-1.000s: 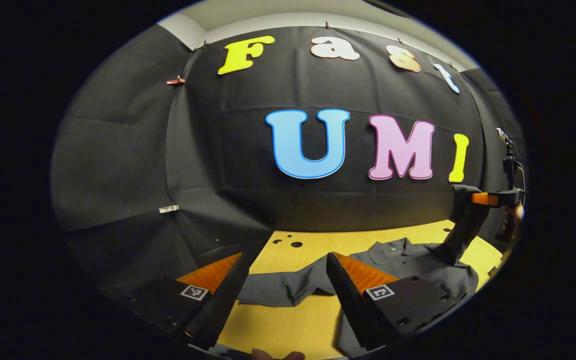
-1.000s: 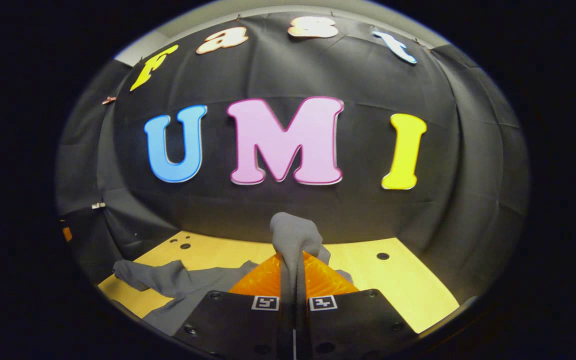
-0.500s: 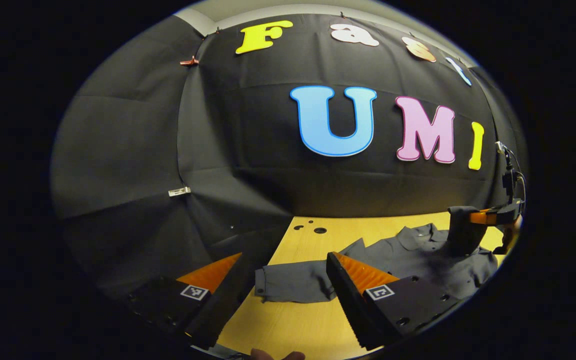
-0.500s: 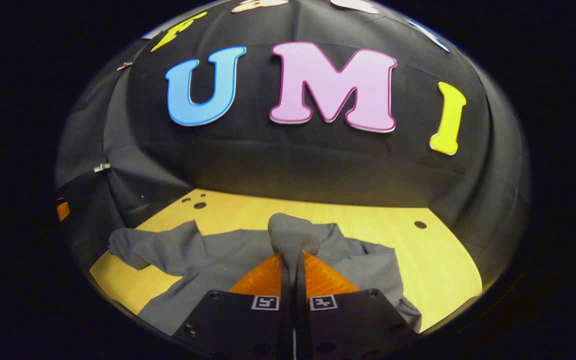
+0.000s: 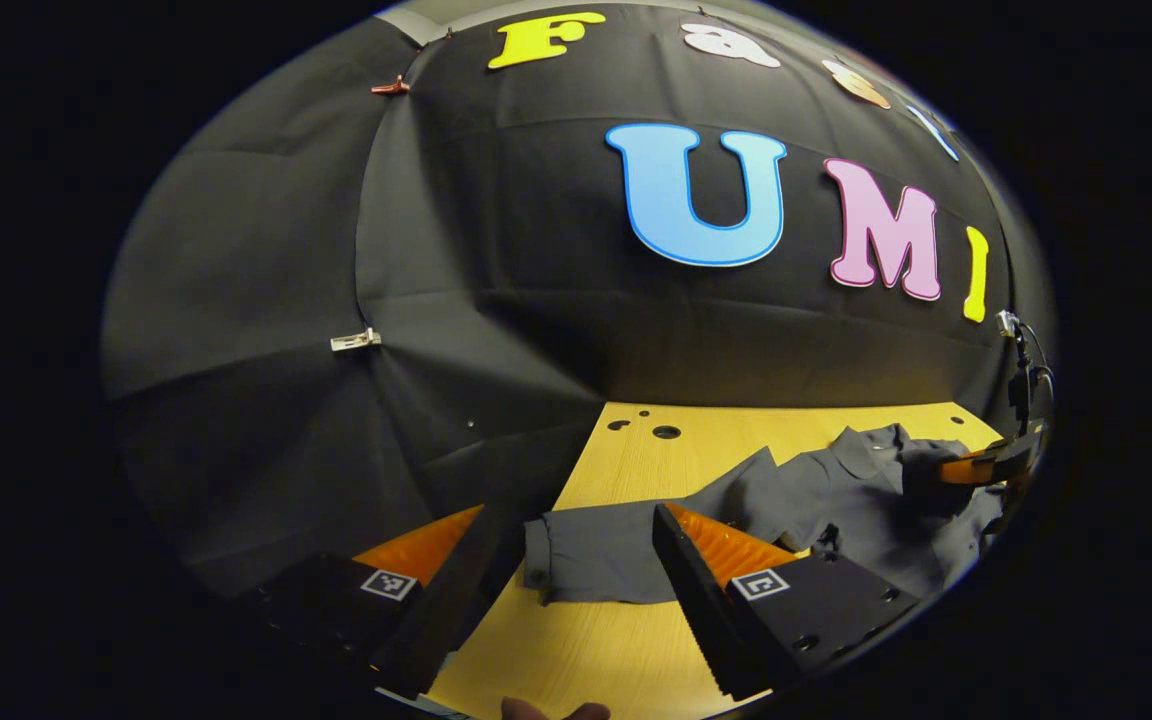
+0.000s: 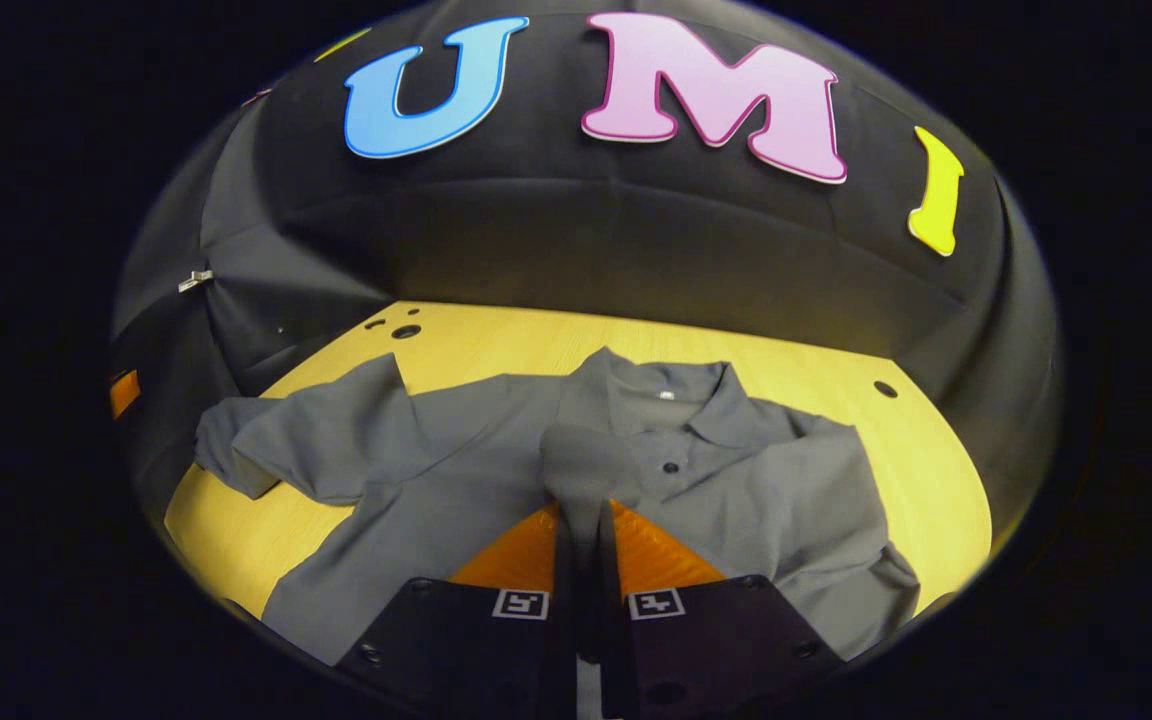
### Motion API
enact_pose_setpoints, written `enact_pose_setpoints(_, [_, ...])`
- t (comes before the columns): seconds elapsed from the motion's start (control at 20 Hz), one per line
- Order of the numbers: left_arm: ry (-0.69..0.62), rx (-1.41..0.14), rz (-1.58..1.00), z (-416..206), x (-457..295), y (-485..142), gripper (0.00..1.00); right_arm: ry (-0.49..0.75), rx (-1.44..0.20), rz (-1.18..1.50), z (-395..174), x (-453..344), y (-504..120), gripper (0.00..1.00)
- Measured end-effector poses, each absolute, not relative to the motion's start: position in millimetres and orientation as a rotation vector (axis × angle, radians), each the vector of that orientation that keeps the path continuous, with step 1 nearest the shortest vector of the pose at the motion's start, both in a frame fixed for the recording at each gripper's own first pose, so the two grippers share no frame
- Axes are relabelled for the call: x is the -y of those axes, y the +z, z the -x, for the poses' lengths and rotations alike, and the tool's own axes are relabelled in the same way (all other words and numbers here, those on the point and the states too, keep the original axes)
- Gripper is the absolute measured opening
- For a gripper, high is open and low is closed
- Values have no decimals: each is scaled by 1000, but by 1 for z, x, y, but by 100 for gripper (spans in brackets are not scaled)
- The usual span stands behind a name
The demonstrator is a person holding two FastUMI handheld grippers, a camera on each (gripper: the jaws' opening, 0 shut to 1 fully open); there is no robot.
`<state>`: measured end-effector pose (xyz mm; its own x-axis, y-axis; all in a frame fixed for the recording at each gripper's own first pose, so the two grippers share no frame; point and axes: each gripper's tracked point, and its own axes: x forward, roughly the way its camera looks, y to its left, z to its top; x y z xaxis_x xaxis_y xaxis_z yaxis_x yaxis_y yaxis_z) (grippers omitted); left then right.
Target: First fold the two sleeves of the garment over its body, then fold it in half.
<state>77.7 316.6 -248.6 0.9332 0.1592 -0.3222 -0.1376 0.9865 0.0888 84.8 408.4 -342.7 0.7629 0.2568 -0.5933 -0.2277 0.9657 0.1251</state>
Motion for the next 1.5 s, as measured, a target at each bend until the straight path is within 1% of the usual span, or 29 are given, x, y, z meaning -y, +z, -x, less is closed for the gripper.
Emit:
enact_pose_setpoints(0.1, [152, -348, -58, -85, -320, -260, 98, 282, -681, -61, -81, -419, -350, 15])
enact_pose_setpoints(0.15, [155, -355, -50, -89, -322, -265, 98, 292, -693, -66, -77, -425, -352, 17])
enact_pose_setpoints(0.2, [157, -361, -43, -92, -322, -271, 98, 302, -703, -68, -74, -430, -355, 23])
enact_pose_setpoints(0.25, [159, -365, -40, -95, -323, -274, 98, 309, -713, -68, -70, -433, -356, 26])
enact_pose_setpoints(0.3, [161, -366, -39, -99, -324, -278, 98, 316, -721, -66, -67, -436, -358, 32])
enact_pose_setpoints(0.35, [161, -369, -39, -103, -325, -282, 98, 322, -733, -63, -62, -439, -360, 43])
enact_pose_setpoints(0.4, [159, -371, -39, -104, -325, -285, 98, 327, -741, -61, -58, -442, -360, 38])
enact_pose_setpoints(0.45, [156, -371, -39, -108, -325, -287, 98, 333, -744, -63, -55, -445, -360, 41])
enact_pose_setpoints(0.5, [152, -372, -37, -112, -325, -290, 98, 340, -746, -64, -51, -448, -359, 48])
enact_pose_setpoints(0.6, [145, -378, -38, -119, -324, -296, 98, 350, -747, -72, -46, -452, -353, 52])
enact_pose_setpoints(0.7, [137, -384, -45, -125, -324, -303, 98, 349, -740, -88, -44, -453, -345, 53])
enact_pose_setpoints(0.75, [133, -390, -44, -128, -324, -308, 98, 346, -736, -101, -44, -454, -341, 56])
enact_pose_setpoints(0.8, [129, -401, -43, -131, -324, -315, 98, 343, -732, -118, -43, -453, -335, 52])
enact_pose_setpoints(0.85, [131, -413, -43, -134, -325, -321, 98, 343, -728, -141, -42, -454, -329, 60])
enact_pose_setpoints(0.9, [137, -425, -41, -136, -327, -328, 98, 345, -719, -167, -41, -455, -320, 59])
enact_pose_setpoints(1.0, [153, -452, -25, -137, -330, -340, 98, 340, -679, -232, -43, -454, -293, 66])
enact_pose_setpoints(1.05, [161, -467, -15, -138, -332, -346, 98, 333, -657, -251, -45, -451, -282, 80])
enact_pose_setpoints(1.1, [171, -480, -7, -139, -334, -353, 98, 326, -643, -262, -47, -445, -273, 82])
enact_pose_setpoints(1.2, [188, -505, 4, -139, -338, -364, 98, 322, -622, -265, -47, -434, -261, 83])
enact_pose_setpoints(1.3, [200, -527, -5, -140, -341, -372, 96, 311, -614, -232, -43, -415, -258, 83])
enact_pose_setpoints(1.35, [203, -540, -13, -141, -343, -375, 99, 305, -619, -217, -38, -408, -259, 83])
enact_pose_setpoints(1.5, [213, -595, -27, -144, -344, -393, 98, 300, -625, -194, -26, -387, -254, 84])
